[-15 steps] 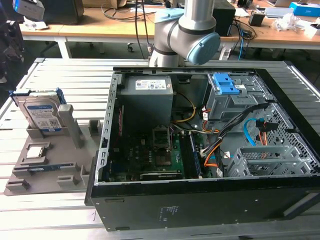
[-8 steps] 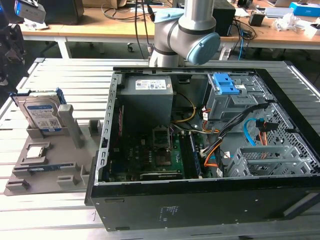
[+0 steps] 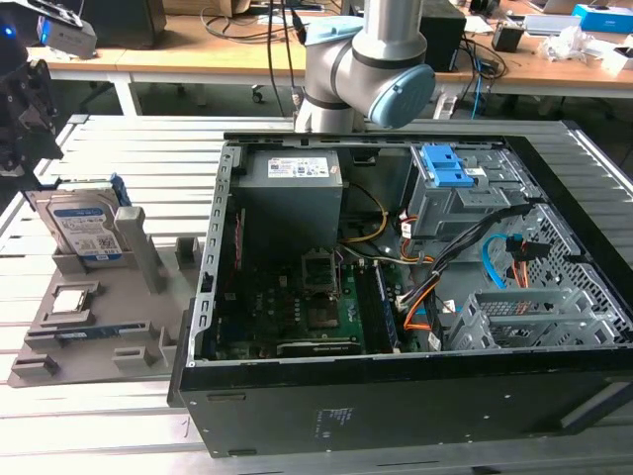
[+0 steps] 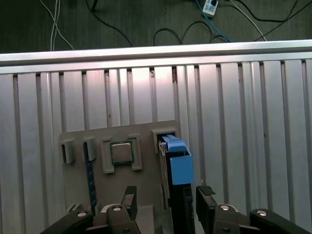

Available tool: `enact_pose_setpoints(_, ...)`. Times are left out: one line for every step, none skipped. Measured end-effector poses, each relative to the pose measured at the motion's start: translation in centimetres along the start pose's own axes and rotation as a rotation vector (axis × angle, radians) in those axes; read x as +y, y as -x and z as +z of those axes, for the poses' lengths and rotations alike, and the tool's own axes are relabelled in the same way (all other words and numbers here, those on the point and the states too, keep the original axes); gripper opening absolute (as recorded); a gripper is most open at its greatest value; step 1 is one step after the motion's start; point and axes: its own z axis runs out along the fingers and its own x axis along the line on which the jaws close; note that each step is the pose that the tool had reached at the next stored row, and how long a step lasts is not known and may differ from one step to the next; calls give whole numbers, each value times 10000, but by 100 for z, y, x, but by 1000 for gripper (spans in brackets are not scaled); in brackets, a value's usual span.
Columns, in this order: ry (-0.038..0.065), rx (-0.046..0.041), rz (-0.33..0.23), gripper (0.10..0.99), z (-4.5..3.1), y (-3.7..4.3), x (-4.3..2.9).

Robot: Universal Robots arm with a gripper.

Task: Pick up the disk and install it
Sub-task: 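Pick up the disk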

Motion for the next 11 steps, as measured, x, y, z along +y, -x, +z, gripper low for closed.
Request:
enact_pose_setpoints(0, 1, -10, 600, 14, 20, 5)
enact_pose_setpoints(1, 1, -21, 600, 26, 42, 16)
enact_pose_setpoints(0, 2, -34, 600, 41, 71, 37)
enact_pose_setpoints(0, 1, -45, 600, 52, 91, 54)
enact_pose_setpoints(3, 4, -85, 600, 77, 113, 89)
enact_pose_setpoints(2, 5, -141, 600, 93, 113, 100)
enact_pose_setpoints(2, 6, -199, 600, 105, 113, 104)
enact_pose_setpoints(4, 8, -263, 600, 118, 112, 107)
enact_pose_setpoints(4, 15, -403, 600, 149, 112, 108)
enact_pose_setpoints(6, 16, -466, 600, 179, 112, 108)
enact_pose_setpoints(6, 17, -497, 600, 200, 111, 107)
